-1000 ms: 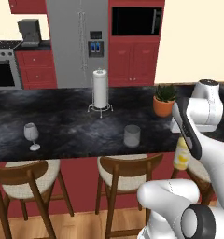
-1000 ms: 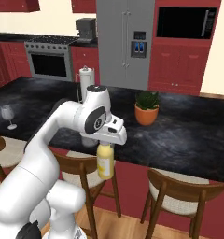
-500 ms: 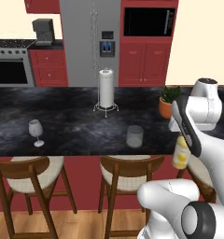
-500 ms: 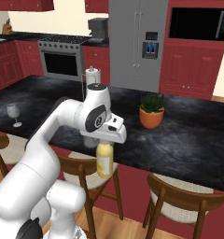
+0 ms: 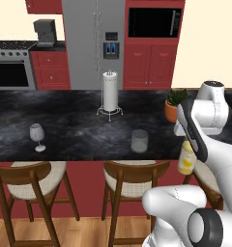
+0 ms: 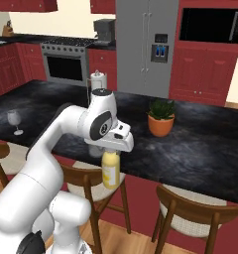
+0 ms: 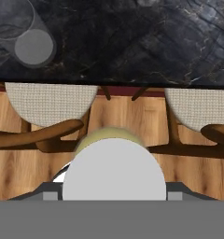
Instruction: There is a wine glass and glass cup on the dining counter. Place the wine bottle next to the wine glass and the juice bottle next to the glass cup.
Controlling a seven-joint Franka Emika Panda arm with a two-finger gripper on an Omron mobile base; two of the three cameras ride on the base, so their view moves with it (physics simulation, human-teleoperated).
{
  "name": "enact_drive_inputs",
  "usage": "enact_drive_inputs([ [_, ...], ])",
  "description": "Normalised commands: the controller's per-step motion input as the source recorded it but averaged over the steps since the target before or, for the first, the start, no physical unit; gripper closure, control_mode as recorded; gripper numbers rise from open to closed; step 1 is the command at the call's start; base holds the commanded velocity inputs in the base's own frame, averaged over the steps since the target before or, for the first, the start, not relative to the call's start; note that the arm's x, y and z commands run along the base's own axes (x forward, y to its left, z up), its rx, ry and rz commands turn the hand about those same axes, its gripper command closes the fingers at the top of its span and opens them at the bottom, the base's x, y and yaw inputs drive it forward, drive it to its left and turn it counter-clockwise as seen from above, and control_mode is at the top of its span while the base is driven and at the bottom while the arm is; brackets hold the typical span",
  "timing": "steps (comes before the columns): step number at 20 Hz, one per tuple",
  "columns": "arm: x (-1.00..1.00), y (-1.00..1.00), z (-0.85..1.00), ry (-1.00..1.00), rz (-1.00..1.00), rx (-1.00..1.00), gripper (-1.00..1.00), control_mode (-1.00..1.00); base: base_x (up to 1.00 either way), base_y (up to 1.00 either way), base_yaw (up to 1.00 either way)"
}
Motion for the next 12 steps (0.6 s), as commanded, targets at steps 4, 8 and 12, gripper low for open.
enact_drive_inputs([
  [4,0.00,0.00,0.00,0.00,0.00,0.00,1.00,1.00,0.00,0.00,0.00],
  [8,0.00,0.00,0.00,0.00,0.00,0.00,1.00,1.00,0.00,-0.08,0.00],
  [12,0.00,0.00,0.00,0.00,0.00,0.00,1.00,1.00,0.02,-0.16,0.00],
])
